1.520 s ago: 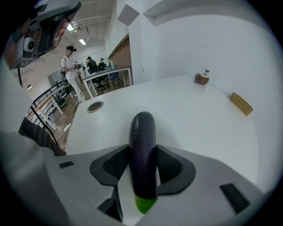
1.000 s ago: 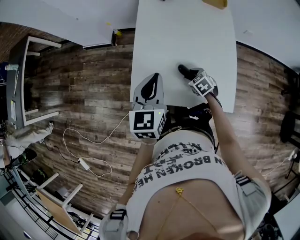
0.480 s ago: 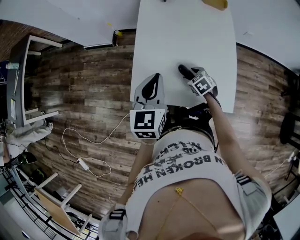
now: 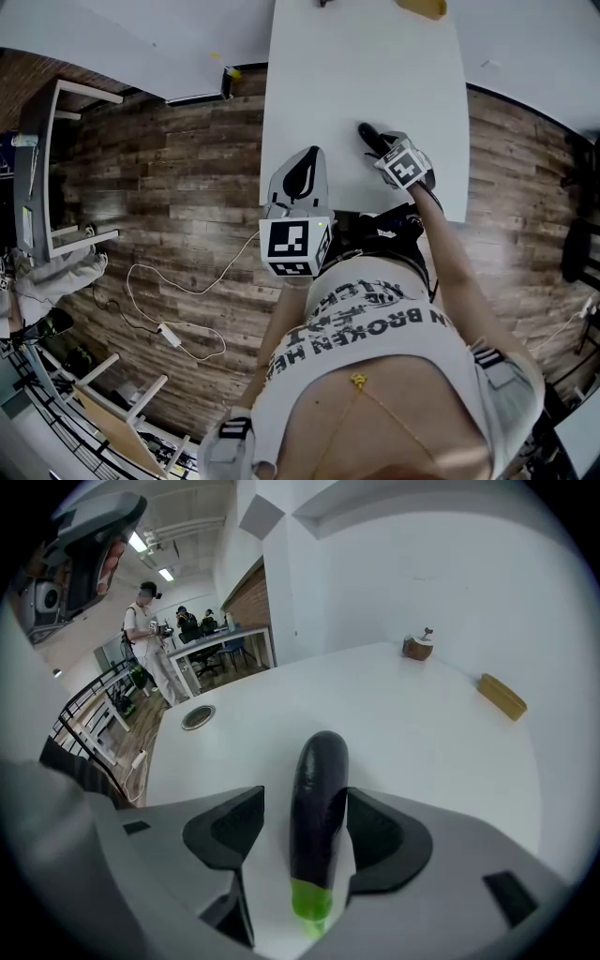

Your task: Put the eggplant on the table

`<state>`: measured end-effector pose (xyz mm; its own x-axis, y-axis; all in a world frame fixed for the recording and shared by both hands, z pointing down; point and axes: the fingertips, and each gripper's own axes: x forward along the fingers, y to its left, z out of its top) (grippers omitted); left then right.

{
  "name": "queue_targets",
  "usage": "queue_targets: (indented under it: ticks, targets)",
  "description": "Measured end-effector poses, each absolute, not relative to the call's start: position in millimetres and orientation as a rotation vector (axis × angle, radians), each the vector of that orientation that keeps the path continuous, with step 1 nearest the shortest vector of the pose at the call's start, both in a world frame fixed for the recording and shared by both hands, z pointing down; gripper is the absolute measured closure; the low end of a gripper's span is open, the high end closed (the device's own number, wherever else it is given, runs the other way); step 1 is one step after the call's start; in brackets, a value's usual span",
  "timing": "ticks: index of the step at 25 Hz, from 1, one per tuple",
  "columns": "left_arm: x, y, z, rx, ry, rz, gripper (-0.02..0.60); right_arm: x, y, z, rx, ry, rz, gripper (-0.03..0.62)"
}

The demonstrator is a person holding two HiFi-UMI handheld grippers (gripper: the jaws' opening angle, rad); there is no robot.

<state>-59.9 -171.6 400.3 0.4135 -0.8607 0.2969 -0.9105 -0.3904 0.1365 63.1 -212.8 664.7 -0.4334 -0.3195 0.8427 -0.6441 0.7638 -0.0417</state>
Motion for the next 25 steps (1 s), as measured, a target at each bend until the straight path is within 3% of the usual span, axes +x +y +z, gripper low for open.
queue_targets:
  ticks: [25]
  targets:
    - [-43.9, -163.6, 397.2, 2.456, -1.475, 0.239, 0.578, 89.1, -218.6, 610.6, 0.834, -2.088, 0.304, 0.345]
